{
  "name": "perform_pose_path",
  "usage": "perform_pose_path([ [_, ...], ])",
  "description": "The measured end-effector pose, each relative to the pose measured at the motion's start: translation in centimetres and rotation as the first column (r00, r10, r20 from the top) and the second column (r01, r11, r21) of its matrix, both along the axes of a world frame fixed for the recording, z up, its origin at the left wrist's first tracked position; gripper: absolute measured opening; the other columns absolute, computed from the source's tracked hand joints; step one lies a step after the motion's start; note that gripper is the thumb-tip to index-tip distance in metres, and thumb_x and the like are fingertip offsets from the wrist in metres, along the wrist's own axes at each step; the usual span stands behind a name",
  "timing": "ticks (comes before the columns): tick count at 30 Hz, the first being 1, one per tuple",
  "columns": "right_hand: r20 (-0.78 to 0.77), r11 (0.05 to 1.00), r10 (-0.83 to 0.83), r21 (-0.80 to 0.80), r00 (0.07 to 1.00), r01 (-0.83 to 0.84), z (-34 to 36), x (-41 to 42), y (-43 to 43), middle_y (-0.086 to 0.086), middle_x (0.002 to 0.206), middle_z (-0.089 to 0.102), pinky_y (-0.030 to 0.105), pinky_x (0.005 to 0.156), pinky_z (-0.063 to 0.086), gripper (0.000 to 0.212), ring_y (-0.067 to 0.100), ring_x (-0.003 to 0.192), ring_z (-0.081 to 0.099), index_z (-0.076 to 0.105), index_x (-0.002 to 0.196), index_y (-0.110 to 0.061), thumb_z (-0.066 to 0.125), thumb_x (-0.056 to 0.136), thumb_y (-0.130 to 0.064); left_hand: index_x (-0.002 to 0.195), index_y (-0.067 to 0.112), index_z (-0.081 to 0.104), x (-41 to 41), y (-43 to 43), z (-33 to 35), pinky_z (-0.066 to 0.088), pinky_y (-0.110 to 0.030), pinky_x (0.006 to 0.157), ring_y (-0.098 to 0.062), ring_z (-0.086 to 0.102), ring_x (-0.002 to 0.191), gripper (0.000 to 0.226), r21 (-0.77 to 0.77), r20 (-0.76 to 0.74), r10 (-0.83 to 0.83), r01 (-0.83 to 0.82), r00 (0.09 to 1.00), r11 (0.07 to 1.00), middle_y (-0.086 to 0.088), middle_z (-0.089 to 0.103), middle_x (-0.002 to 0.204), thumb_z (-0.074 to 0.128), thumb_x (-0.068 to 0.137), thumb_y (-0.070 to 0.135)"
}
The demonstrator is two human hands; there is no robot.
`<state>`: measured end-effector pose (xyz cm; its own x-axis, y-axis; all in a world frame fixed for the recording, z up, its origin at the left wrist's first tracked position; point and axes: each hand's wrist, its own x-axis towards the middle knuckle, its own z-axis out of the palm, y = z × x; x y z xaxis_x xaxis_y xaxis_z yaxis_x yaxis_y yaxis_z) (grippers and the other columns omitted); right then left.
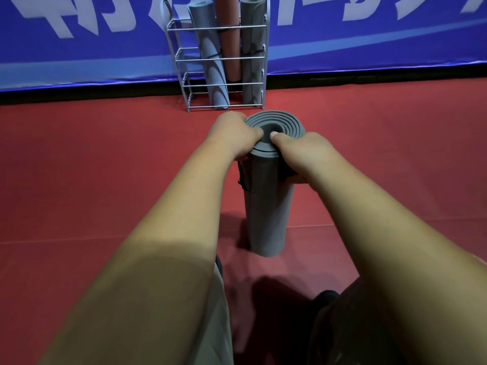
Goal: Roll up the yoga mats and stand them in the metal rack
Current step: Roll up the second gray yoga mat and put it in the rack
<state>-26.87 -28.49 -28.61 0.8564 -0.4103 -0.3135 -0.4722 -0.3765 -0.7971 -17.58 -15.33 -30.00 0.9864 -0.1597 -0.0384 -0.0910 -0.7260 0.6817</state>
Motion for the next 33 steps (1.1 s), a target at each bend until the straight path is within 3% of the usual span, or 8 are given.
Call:
perform_pose_path([
  [3, -0.046, 1.000, -0.012, -0.011, 0.999, 0.011, 0.3, 0.4, 0.1, 0.022, 0.095, 0.075, 0.055, 0.078, 0.066, 0.047, 0.045, 0.083, 0.078, 0.064, 0.093, -0.006, 0.063, 0.085, -0.053, 0.093, 0.012, 0.071, 0.0, 0.3, 0.1, 0.066, -0.047, 0.074, -0.036, 0.075, 0.080, 0.023, -0.006, -0.011, -0.003, 0.003, 1.000, 1.000, -0.011, 0.074, 0.087, 0.070, 0.081, 0.032],
  [8, -0.063, 1.000, -0.014, -0.013, 0.998, 0.013, 0.7, 0.7, 0.1, 0.024, 0.084, 0.076, 0.057, 0.065, 0.066, 0.053, 0.047, 0.065, 0.075, 0.071, 0.100, 0.001, 0.056, 0.078, -0.045, 0.083, 0.011, 0.065, 0.0, 0.6, 0.3, 0.047, -0.028, 0.048, -0.026, 0.059, 0.046, 0.016, -0.050, -0.049, -0.003, 0.000, 0.999, 0.999, -0.007, 0.064, 0.068, 0.074, 0.085, 0.024],
  [12, -0.020, 0.999, -0.034, 0.016, 0.999, 0.035, 1.5, 0.9, -0.5, 0.024, 0.079, 0.075, 0.060, 0.055, 0.064, 0.036, 0.047, 0.054, 0.073, 0.074, 0.092, -0.001, 0.061, 0.082, -0.033, 0.081, 0.010, 0.066, 0.0, 0.7, 1.0, 0.044, -0.027, 0.049, -0.025, 0.053, 0.042, 0.017, -0.070, -0.044, 0.012, -0.015, 0.999, 0.997, -0.007, 0.059, 0.061, 0.073, 0.082, 0.025],
  [19, -0.023, 1.000, -0.013, 0.003, 1.000, 0.013, 0.9, 1.2, -0.9, 0.025, 0.079, 0.074, 0.060, 0.056, 0.064, 0.035, 0.048, 0.056, 0.073, 0.070, 0.094, -0.003, 0.056, 0.083, -0.034, 0.075, 0.012, 0.063, -0.3, 1.0, 1.2, 0.047, -0.027, 0.049, -0.024, 0.053, 0.046, 0.039, -0.037, -0.120, -0.006, 0.002, 0.993, 0.999, -0.009, 0.060, 0.063, 0.074, 0.090, 0.046],
  [22, -0.023, 1.000, -0.008, -0.006, 1.000, 0.008, 0.7, 1.4, -1.5, 0.022, 0.077, 0.074, 0.058, 0.059, 0.066, 0.036, 0.046, 0.056, 0.074, 0.071, 0.093, -0.003, 0.055, 0.086, -0.035, 0.104, 0.004, 0.070, -0.7, 1.1, 2.3, 0.053, -0.031, 0.049, -0.027, 0.062, 0.057, 0.047, -0.194, -0.181, 0.044, -0.079, 0.983, 0.978, -0.013, 0.068, 0.077, 0.061, 0.102, 0.050],
  [25, -0.017, 1.000, -0.005, -0.024, 1.000, 0.004, 0.5, 1.5, -1.6, 0.021, 0.077, 0.075, 0.057, 0.063, 0.067, 0.040, 0.045, 0.058, 0.074, 0.072, 0.092, -0.005, 0.053, 0.084, -0.039, 0.136, 0.004, 0.058, -1.8, 1.4, 4.0, 0.059, -0.039, 0.050, -0.031, 0.067, 0.053, 0.036, -0.382, -0.268, 0.048, -0.152, 0.962, 0.912, -0.024, 0.073, 0.110, 0.041, 0.109, 0.021],
  [28, -0.005, 0.999, -0.018, -0.030, 1.000, 0.018, 0.4, 1.7, -1.9, 0.021, 0.082, 0.075, 0.056, 0.060, 0.066, 0.044, 0.044, 0.057, 0.074, 0.072, 0.096, -0.003, 0.053, 0.080, -0.040, 0.157, 0.015, 0.046, -2.7, 2.9, 4.8, 0.065, -0.038, 0.055, -0.027, 0.078, 0.069, 0.060, -0.406, -0.219, -0.120, 0.022, 0.968, 0.914, -0.006, 0.062, 0.149, 0.034, 0.102, -0.007],
  [33, 0.042, 0.995, -0.074, 0.070, 0.996, 0.071, 0.4, 1.8, -2.0, 0.019, 0.092, 0.073, 0.058, 0.053, 0.064, 0.043, 0.043, 0.064, 0.076, 0.070, 0.102, -0.002, 0.067, 0.076, -0.036, 0.167, 0.037, 0.030, -2.6, 4.9, 4.3, 0.065, -0.036, 0.065, -0.022, 0.080, 0.093, 0.102, -0.322, -0.155, -0.390, 0.327, 0.908, 0.889, 0.020, 0.044, 0.163, 0.068, 0.090, -0.018],
])
